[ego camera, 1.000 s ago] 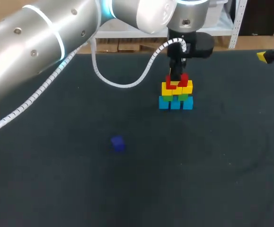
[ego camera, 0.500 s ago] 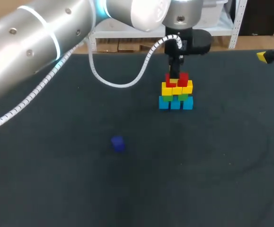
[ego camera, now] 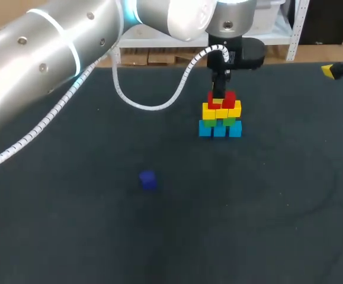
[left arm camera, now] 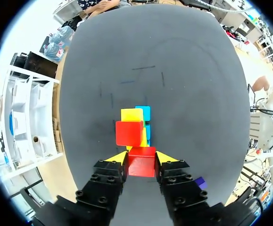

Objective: Place the blue cubes, place green cubes on the blue cubes, place the yellow cubes on the green cubes, then place the red cubes on the yellow cubes, and place purple cube on the red cubes.

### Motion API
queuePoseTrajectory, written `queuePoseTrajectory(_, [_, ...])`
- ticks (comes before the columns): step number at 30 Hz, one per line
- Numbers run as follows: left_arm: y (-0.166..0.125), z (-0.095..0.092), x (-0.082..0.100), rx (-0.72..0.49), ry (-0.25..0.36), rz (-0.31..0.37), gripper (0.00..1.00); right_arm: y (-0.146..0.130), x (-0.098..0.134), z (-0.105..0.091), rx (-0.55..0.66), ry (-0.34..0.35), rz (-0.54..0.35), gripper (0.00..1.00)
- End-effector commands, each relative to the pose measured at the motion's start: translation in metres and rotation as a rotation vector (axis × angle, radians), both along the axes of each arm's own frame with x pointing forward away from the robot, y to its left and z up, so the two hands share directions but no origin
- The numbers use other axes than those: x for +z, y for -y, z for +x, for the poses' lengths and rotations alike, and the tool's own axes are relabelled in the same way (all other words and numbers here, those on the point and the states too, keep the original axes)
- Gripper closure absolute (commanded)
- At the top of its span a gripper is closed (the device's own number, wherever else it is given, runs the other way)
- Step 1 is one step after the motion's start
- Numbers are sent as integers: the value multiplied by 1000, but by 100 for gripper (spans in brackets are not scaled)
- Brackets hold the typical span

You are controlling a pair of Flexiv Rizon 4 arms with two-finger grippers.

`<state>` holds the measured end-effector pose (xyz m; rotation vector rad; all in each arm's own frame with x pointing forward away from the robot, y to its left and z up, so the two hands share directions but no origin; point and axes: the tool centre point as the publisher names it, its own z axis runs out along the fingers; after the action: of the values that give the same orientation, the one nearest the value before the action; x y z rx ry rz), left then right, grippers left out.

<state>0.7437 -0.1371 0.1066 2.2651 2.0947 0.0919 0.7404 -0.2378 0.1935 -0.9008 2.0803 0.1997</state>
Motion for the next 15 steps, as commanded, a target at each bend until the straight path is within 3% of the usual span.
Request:
queuePoseTrajectory(1, [3,5,1,0,-7,8,100,1,0,0,2,-1,1,0])
queuePoseTrajectory(15, [7,7,-1,-1,-7,11,100,1,0,0,2,-1,1,0])
